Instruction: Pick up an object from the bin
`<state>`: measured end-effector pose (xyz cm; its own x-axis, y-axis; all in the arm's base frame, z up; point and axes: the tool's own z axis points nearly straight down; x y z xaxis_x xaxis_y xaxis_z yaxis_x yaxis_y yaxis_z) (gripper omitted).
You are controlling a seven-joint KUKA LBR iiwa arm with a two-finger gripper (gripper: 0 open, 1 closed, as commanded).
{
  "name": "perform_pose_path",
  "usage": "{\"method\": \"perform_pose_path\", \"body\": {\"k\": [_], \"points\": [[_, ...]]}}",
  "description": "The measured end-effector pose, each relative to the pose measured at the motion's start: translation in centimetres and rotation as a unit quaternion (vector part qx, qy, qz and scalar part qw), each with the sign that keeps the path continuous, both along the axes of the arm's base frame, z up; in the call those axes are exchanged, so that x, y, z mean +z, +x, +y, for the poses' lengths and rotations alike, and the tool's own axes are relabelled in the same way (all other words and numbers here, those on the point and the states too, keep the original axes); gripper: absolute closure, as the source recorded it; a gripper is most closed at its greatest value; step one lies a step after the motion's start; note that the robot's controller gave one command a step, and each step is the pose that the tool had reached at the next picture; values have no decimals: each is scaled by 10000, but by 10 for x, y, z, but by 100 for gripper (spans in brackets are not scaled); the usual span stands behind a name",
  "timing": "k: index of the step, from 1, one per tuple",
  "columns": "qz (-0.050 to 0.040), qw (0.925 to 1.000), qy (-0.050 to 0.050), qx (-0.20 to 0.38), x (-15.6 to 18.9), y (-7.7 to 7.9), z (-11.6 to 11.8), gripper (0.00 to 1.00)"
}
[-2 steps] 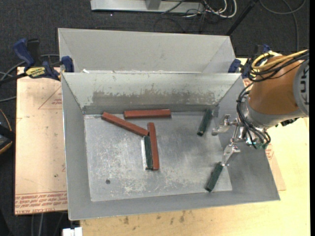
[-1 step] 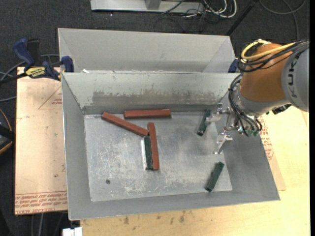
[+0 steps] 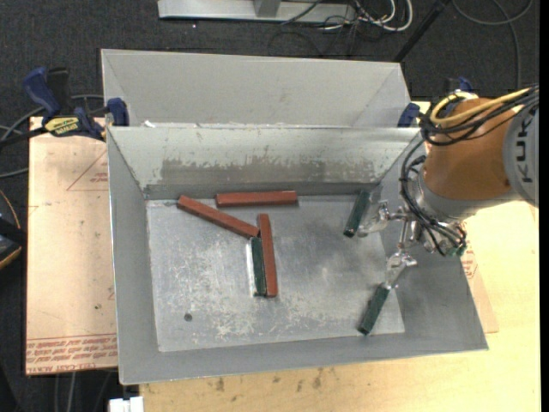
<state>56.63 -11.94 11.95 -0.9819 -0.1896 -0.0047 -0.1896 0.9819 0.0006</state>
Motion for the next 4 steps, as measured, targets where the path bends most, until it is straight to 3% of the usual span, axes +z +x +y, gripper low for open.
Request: {"method": "perform_pose_path", "body": {"k": [1,2,3,4], "points": [[24,9945,-2,1048,-20,-43,-31,0],[-59,9975,-24,707,-43,-48,-28,100],[-59,9975,-25,707,-43,-48,-28,100],[4,9964,-8,852,90,-73,-5,100]]}}
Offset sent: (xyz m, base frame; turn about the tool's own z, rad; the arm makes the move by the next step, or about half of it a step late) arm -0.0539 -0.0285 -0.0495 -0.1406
